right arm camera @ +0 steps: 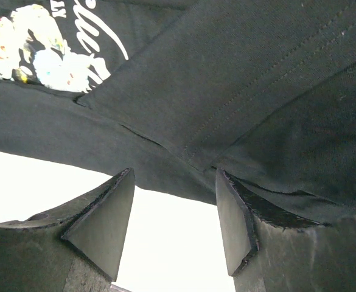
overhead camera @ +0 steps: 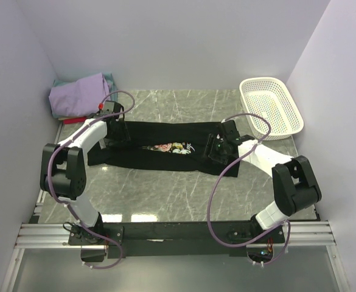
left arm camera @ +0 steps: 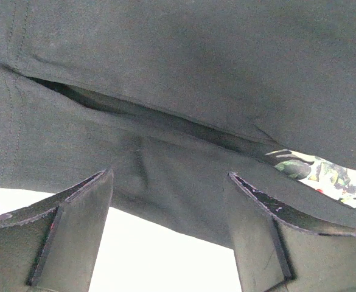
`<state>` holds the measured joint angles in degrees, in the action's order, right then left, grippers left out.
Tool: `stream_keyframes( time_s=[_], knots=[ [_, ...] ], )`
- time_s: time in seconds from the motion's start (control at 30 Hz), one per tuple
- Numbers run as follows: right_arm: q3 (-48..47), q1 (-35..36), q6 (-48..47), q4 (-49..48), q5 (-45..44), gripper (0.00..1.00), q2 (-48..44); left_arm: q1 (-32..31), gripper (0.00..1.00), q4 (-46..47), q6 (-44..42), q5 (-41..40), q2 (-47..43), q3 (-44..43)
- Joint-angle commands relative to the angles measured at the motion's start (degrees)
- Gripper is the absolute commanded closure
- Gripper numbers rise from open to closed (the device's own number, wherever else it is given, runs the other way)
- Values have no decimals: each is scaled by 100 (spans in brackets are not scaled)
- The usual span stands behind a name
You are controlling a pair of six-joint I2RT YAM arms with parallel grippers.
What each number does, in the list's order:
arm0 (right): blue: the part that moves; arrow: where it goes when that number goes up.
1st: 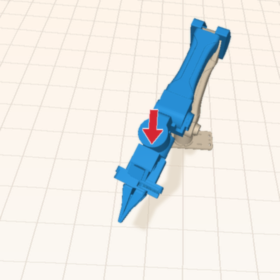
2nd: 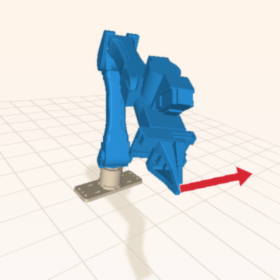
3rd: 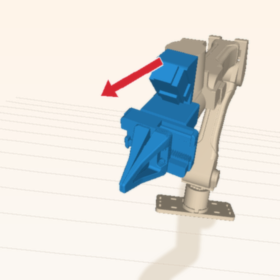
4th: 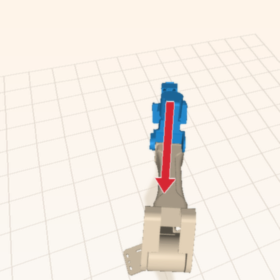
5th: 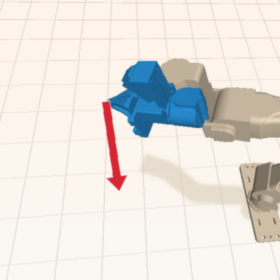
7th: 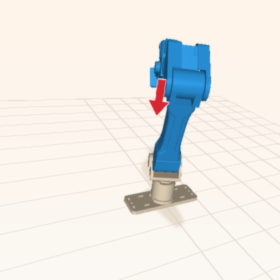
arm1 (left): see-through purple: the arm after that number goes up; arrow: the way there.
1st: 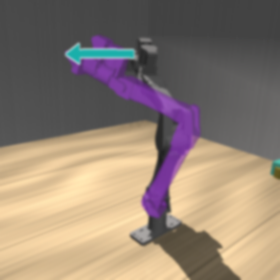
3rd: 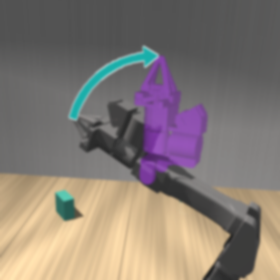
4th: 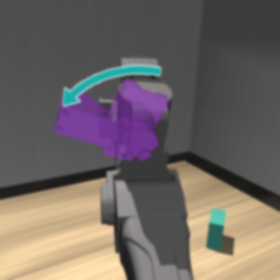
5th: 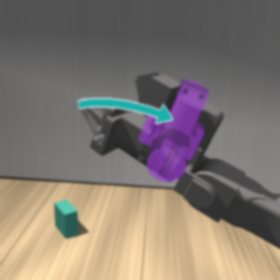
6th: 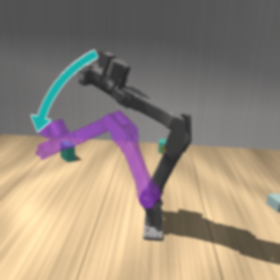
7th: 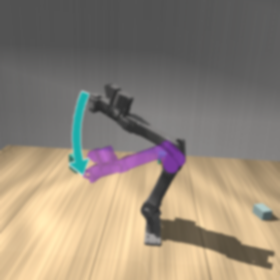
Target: Fold and stack the t-shirts
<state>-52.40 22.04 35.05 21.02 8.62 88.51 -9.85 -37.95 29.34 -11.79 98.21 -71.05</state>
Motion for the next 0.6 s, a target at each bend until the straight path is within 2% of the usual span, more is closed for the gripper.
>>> stream_keyframes(
  time_s=[0.0,0.5,0.57],
  knots=[
    [72,37,90,-80,-54,37,52,-9,22,43,-95,37,-13,-102],
    [213,37,143,-396,140,38,377,-17,23,16,-122,63,75,-120],
    [204,37,125,-423,148,41,404,-17,23,7,-131,54,84,-120]
  ],
)
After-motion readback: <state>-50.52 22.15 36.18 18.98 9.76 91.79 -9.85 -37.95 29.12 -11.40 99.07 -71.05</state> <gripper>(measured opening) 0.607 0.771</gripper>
